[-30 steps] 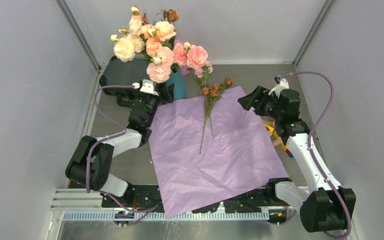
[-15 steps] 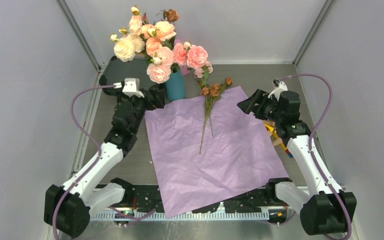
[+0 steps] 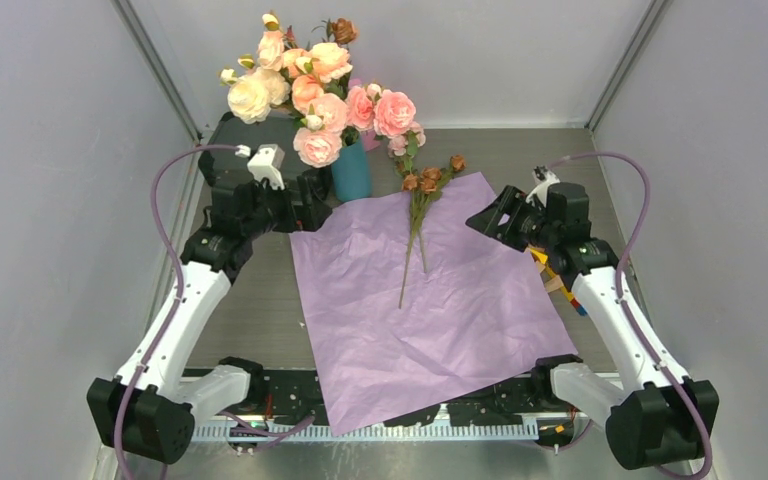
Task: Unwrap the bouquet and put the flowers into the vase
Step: Pick up the fake flower from the wrapping paper.
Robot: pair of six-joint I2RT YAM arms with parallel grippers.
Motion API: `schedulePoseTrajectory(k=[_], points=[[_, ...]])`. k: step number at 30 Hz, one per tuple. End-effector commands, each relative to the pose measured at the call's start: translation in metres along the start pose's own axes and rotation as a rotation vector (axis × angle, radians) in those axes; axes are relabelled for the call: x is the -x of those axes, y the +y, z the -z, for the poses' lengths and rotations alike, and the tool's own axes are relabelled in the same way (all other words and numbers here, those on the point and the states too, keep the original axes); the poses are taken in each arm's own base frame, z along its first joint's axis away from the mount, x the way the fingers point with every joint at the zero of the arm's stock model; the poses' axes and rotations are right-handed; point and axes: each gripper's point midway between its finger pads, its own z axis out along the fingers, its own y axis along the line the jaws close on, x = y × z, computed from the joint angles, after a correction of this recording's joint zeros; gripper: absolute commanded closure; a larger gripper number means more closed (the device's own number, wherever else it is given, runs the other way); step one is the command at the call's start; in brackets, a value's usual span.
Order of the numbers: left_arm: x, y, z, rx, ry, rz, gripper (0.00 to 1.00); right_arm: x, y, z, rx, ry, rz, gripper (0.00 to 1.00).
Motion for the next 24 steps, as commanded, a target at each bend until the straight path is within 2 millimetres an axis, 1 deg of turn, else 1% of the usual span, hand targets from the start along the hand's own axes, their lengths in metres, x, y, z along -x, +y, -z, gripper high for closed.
schedulePoseTrajectory(k=[1,2,3,4,5,6,11,16,19,24], points=[[-0.012,-0.014,0.021,-0.113,0.124,0.019,0.00,-0.010,0.011,-0.007,-0.045,0.028,0.017,0.29],[-0.012,-0.012,0.024,-0.110,0.129,-0.001,0.00,-0.016,0.013,-0.012,-0.067,0.041,0.035,0.30],[-0.012,-0.009,0.027,-0.097,0.130,-0.028,0.00,-0.018,0.009,-0.015,-0.100,0.036,0.045,0.30],[-0.012,-0.007,0.030,-0.087,0.128,-0.053,0.00,-0.026,0.015,-0.020,-0.103,0.057,0.063,0.31],[-0.012,0.001,0.031,-0.045,0.117,-0.065,0.00,-0.026,0.012,-0.023,-0.137,0.044,0.072,0.31],[-0.013,0.007,0.031,-0.017,0.106,-0.072,0.00,-0.034,0.016,-0.029,-0.140,0.065,0.087,0.31],[-0.025,0.027,0.033,0.078,0.104,-0.093,0.00,-0.053,0.023,-0.054,-0.175,0.092,0.119,0.33],[-0.029,0.023,0.033,0.058,0.104,-0.068,0.00,-0.068,0.022,-0.080,-0.209,0.101,0.126,0.36],[-0.030,0.027,0.034,0.078,0.106,-0.070,0.00,-0.078,0.026,-0.096,-0.211,0.114,0.125,0.38],[-0.029,0.032,0.036,0.107,0.098,-0.080,0.00,-0.084,0.031,-0.113,-0.207,0.107,0.132,0.39]])
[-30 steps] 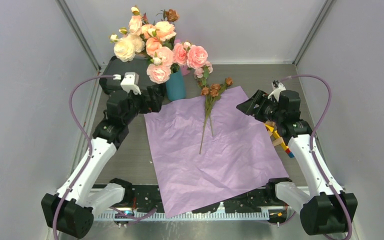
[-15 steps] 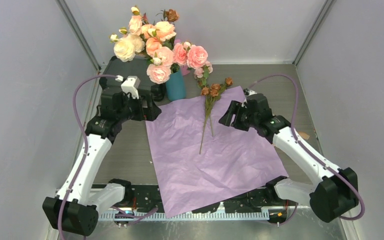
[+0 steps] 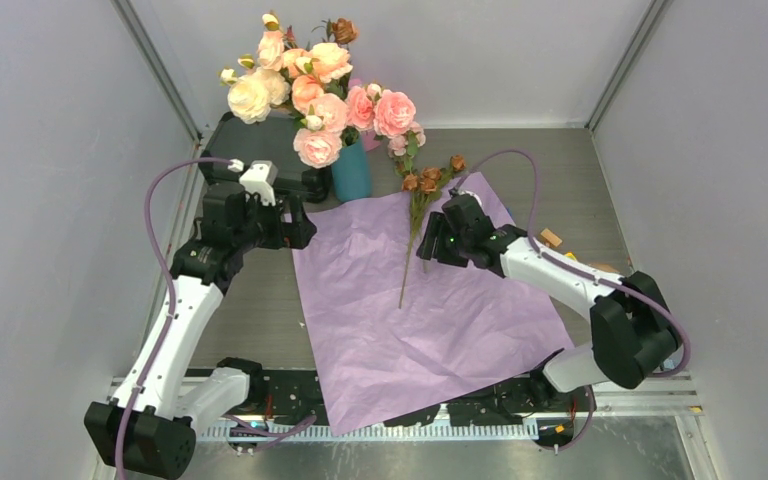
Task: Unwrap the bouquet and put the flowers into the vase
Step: Pick up the fake flower from the wrapping paper.
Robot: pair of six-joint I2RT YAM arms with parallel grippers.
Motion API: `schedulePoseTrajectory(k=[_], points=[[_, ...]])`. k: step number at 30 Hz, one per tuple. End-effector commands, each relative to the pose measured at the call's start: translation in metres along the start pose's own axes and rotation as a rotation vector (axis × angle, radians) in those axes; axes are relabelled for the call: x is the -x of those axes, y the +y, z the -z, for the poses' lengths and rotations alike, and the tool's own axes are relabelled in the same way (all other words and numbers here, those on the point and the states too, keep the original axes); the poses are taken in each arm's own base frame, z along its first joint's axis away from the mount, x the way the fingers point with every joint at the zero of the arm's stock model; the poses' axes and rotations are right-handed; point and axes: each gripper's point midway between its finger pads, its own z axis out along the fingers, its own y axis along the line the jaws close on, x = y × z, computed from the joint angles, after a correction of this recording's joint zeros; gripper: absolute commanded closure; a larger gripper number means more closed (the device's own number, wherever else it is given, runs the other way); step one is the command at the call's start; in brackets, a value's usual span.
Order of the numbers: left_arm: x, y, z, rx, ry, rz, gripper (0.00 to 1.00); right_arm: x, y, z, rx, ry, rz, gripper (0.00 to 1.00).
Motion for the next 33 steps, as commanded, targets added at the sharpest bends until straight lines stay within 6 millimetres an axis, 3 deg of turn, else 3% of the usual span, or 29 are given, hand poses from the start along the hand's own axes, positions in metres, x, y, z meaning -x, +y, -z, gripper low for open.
schedulePoseTrajectory(k=[1,12,21,33], points=[[0.005,0.005,0.007,0.030,-0.031,-0.023,0.00,0.035,0.030,-0.006,0.054,-0.127,-0.024,0.40],[0.004,0.011,0.008,0.060,-0.029,-0.034,0.00,0.040,0.042,-0.047,0.041,-0.093,-0.007,0.47],[0.003,0.012,0.007,0.066,-0.023,-0.034,0.00,0.042,0.031,-0.080,-0.030,-0.102,0.004,0.54],[0.002,0.013,0.007,0.072,-0.024,-0.035,0.00,0.051,0.029,-0.104,-0.075,-0.113,0.045,0.61]])
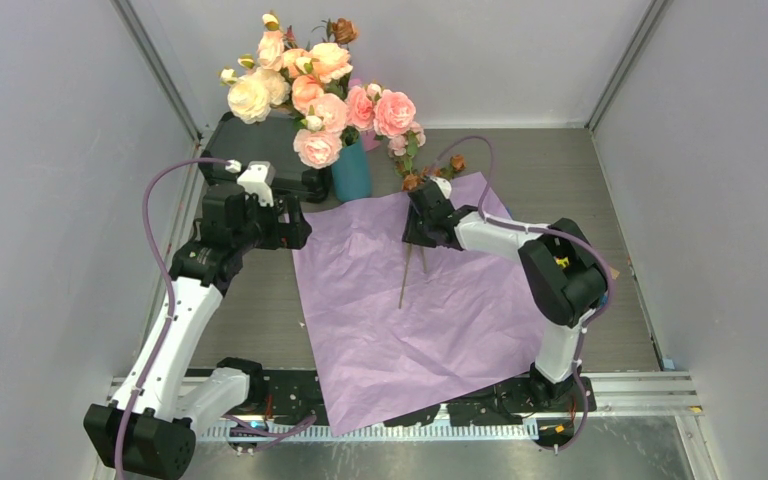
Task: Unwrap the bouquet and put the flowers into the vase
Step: Pick up the fake flower from the wrapping paper.
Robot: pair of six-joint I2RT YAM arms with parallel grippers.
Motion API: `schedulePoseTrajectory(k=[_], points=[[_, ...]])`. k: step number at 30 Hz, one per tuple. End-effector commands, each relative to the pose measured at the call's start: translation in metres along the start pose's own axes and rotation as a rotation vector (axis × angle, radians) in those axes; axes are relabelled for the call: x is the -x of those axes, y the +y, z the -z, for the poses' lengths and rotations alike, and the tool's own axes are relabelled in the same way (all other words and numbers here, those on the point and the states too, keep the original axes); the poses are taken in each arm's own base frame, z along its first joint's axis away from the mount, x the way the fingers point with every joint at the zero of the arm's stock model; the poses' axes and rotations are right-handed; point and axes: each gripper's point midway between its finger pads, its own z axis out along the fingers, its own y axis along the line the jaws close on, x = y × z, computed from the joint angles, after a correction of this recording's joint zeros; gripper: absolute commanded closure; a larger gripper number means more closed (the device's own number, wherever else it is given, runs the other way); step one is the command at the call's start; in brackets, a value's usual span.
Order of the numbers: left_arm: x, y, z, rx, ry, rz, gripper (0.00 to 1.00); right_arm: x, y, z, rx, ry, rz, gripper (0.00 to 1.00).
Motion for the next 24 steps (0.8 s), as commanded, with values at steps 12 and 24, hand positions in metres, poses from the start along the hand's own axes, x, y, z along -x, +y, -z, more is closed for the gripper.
schedulePoseTrajectory(k=[12,24], points=[[0.002,0.000,0.005,0.001,-0.018,-0.017,0.00,0.030,0.002,-0.010,-0.054,-0.096,0.025,0.64],[0.001,0.001,0.005,0.002,-0.016,-0.015,0.00,0.031,0.000,-0.023,-0.086,-0.074,0.057,0.65]])
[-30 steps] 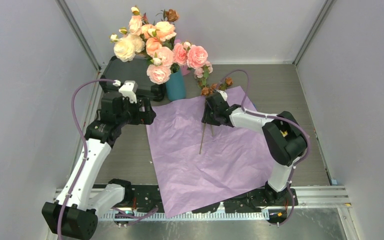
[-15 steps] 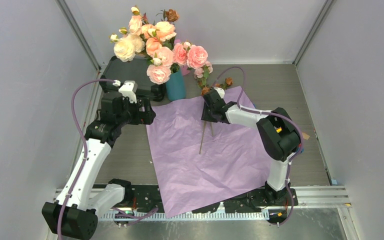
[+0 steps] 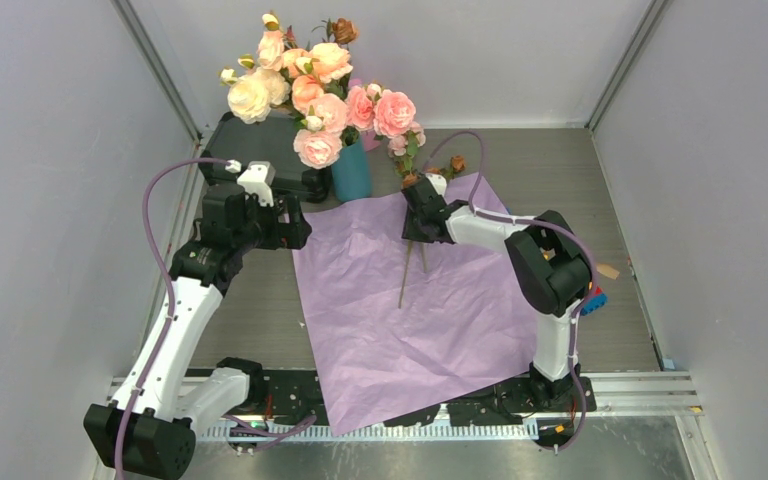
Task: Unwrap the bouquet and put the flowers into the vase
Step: Pick up the fake flower from the wrapping paper.
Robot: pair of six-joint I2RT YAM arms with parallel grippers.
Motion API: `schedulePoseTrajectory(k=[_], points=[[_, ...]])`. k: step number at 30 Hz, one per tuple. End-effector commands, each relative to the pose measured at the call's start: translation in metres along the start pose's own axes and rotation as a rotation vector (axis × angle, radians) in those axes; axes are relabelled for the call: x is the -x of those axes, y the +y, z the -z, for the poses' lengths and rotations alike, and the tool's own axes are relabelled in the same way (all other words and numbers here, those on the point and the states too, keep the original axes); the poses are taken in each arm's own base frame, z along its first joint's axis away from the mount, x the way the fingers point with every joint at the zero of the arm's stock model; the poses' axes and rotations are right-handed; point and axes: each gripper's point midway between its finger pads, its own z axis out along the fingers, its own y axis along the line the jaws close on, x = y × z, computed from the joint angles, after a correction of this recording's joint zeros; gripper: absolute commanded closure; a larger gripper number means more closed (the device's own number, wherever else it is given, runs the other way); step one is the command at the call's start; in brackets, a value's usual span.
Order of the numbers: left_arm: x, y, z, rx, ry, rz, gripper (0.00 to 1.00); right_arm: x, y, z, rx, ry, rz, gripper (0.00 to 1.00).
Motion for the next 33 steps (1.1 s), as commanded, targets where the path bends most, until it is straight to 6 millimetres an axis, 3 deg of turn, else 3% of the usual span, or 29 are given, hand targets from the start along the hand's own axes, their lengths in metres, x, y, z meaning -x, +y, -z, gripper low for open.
schedulePoseTrajectory(k=[1,18,27,33], points=[[0.002,0.000,0.005,0.001,-0.018,-0.015,0.00,0.022,0.006,0.000,-0.010,-0.056,0.013,0.65],[0.001,0.000,0.004,0.000,-0.016,-0.013,0.00,0.018,-0.004,-0.010,-0.072,-0.044,0.035,0.72],[0.001,0.000,0.005,0.000,-0.016,-0.015,0.00,0.020,-0.002,-0.008,-0.071,-0.043,0.004,0.89],[0.001,0.000,0.004,0.000,-0.016,-0.015,0.00,0.031,-0.002,0.004,-0.071,-0.080,-0.002,1.00]])
